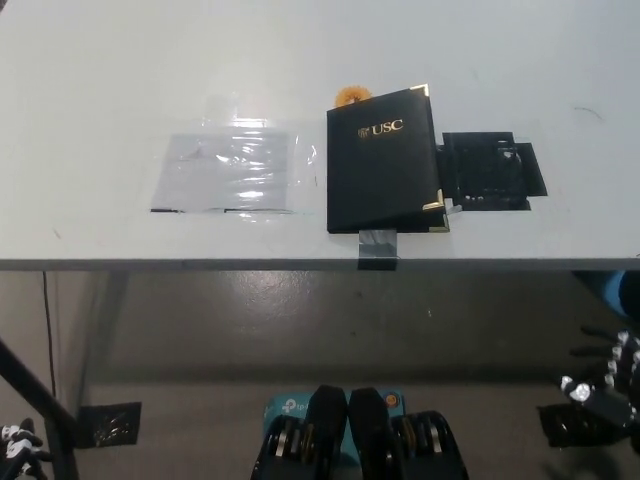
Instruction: The robot uses its right hand to push the cover of the diary kept in the middle of the desk towards the left to open it
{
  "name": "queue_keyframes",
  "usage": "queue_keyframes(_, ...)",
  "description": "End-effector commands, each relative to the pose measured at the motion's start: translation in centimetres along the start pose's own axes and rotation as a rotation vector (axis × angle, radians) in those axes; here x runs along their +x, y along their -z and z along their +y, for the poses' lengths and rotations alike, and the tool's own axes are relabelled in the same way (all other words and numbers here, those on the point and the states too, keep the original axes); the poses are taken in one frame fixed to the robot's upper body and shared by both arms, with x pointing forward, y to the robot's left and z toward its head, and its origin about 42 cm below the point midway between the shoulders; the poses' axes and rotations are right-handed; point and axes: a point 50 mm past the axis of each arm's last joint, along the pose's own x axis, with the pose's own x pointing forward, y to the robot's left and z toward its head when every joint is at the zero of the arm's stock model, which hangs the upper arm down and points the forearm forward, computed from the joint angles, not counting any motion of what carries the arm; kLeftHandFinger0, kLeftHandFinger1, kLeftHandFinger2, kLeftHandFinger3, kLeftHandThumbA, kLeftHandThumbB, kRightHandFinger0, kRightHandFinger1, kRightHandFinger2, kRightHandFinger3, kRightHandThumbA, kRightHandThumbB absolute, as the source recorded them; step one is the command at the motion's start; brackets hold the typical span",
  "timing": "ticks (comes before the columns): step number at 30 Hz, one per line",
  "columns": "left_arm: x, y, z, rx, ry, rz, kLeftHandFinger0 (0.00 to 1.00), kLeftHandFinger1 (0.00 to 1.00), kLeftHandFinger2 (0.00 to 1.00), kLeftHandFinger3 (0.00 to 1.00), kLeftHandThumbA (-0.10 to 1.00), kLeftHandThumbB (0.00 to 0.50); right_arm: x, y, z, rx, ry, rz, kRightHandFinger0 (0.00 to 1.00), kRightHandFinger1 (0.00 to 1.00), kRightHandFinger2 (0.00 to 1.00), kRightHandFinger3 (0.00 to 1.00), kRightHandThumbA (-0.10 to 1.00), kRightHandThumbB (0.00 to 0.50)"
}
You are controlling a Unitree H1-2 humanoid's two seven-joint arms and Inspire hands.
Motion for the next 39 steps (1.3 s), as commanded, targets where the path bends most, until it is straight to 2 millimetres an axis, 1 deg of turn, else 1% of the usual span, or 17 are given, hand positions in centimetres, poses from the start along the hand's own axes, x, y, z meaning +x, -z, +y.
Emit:
queue_keyframes(1, 0.0, -1.2, 0.9, 0.020, 0.003, -0.039, 0.34, 0.41, 0.23, 0.31, 0.49, 0.500, 1.2, -4.5, 0.8, -0.060, -0.126, -0.115, 0.20, 0.30, 0.45, 0.64, 0.91, 0.182)
queue_keyframes(5, 0.1, -1.2, 0.9, 0.002, 0.018, -0.053, 0.32, 0.39, 0.21, 0.30, 0.46, 0.500, 1.9, -8.4, 2.4, -0.086, -0.228, -0.184, 0.17, 0.31, 0.49, 0.68, 0.92, 0.179)
queue_keyframes(7, 0.0, -1.0, 0.7, -0.012, 0.009, -0.035, 0.33, 0.39, 0.20, 0.30, 0.45, 0.500, 2.3, -10.4, 3.1, -0.092, -0.270, -0.237, 0.24, 0.35, 0.52, 0.69, 0.91, 0.158)
queue_keyframes(12, 0.0, -1.1, 0.7, 0.003, 0.013, -0.040, 0.32, 0.40, 0.20, 0.29, 0.47, 0.500, 4.0, -17.2, 5.3, -0.055, -0.336, -0.385, 0.26, 0.36, 0.48, 0.70, 0.92, 0.156)
queue_keyframes(15, -0.5, -0.8, 0.8, 0.022, 0.008, -0.029, 0.34, 0.41, 0.22, 0.31, 0.50, 0.500, 4.7, -18.8, 5.8, -0.048, -0.353, -0.427, 0.26, 0.36, 0.48, 0.71, 0.95, 0.134)
queue_keyframes(17, -0.5, -0.7, 0.9, 0.026, 0.007, -0.027, 0.33, 0.39, 0.22, 0.32, 0.50, 0.500, 5.9, -20.0, 6.4, 0.091, -0.361, -0.401, 0.38, 0.39, 0.46, 0.71, 0.92, 0.094)
queue_keyframes(19, -0.4, -0.8, 0.6, 0.028, 0.017, -0.035, 0.32, 0.39, 0.21, 0.31, 0.49, 0.500, 7.2, -21.0, 6.8, 0.243, -0.336, -0.362, 0.41, 0.40, 0.45, 0.72, 0.98, 0.111)
queue_keyframes(22, -0.6, -0.5, 0.5, 0.012, 0.016, -0.032, 0.32, 0.38, 0.20, 0.28, 0.48, 0.500, 7.7, -21.5, 7.2, 0.325, -0.313, -0.339, 0.45, 0.45, 0.52, 0.73, 1.00, 0.112)
queue_keyframes(23, -0.7, -0.3, 0.5, 0.007, 0.017, -0.025, 0.34, 0.40, 0.20, 0.28, 0.49, 0.500, 8.5, -22.0, 7.5, 0.420, -0.273, -0.319, 0.51, 0.55, 0.60, 0.79, 1.00, 0.111)
queue_keyframes(24, -0.7, -0.3, 0.5, 0.008, 0.016, -0.022, 0.35, 0.41, 0.20, 0.28, 0.49, 0.500, 8.7, -22.2, 7.7, 0.450, -0.261, -0.311, 0.55, 0.59, 0.64, 0.81, 1.00, 0.110)
queue_keyframes(25, -0.8, -0.3, 0.5, 0.007, 0.015, -0.024, 0.33, 0.39, 0.19, 0.28, 0.48, 0.500, 9.2, -22.3, 7.9, 0.505, -0.218, -0.291, 0.66, 0.63, 0.64, 0.82, 1.00, 0.129)
queue_keyframes(27, -0.8, -0.3, 0.6, 0.006, 0.014, -0.020, 0.33, 0.39, 0.19, 0.29, 0.48, 0.500, 9.8, -22.2, 8.2, 0.562, -0.159, -0.267, 0.78, 0.65, 0.65, 0.82, 1.00, 0.134)
queue_keyframes(28, -0.8, -0.4, 0.6, 0.006, 0.013, -0.022, 0.33, 0.39, 0.19, 0.29, 0.48, 0.500, 9.8, -22.3, 8.2, 0.568, -0.155, -0.267, 0.78, 0.65, 0.65, 0.82, 1.00, 0.135)
queue_keyframes(29, -0.7, -0.4, 0.6, -0.001, 0.018, -0.026, 0.33, 0.40, 0.20, 0.31, 0.48, 0.500, 10.1, -21.9, 8.4, 0.633, -0.074, -0.252, 0.89, 0.73, 0.74, 0.86, 1.00, 0.152)
queue_keyframes(31, -0.6, -0.5, 0.5, -0.005, 0.017, -0.031, 0.33, 0.39, 0.19, 0.29, 0.47, 0.500, 10.4, -21.8, 8.6, 0.714, -0.023, -0.233, 0.99, 0.84, 0.84, 0.94, 1.00, 0.157)
queue_keyframes(35, -0.6, -0.4, 0.5, -0.009, 0.021, -0.032, 0.30, 0.38, 0.19, 0.28, 0.47, 0.500, 10.7, -20.9, 9.2, 0.835, 0.027, -0.189, 1.00, 0.99, 1.00, 1.00, 1.00, 0.136)
queue_keyframes(39, -0.7, -0.4, 0.5, -0.017, 0.019, -0.033, 0.32, 0.38, 0.19, 0.27, 0.46, 0.500, 11.2, -19.5, 10.2, 0.960, 0.069, -0.119, 1.00, 0.98, 0.99, 1.00, 1.00, 0.181)
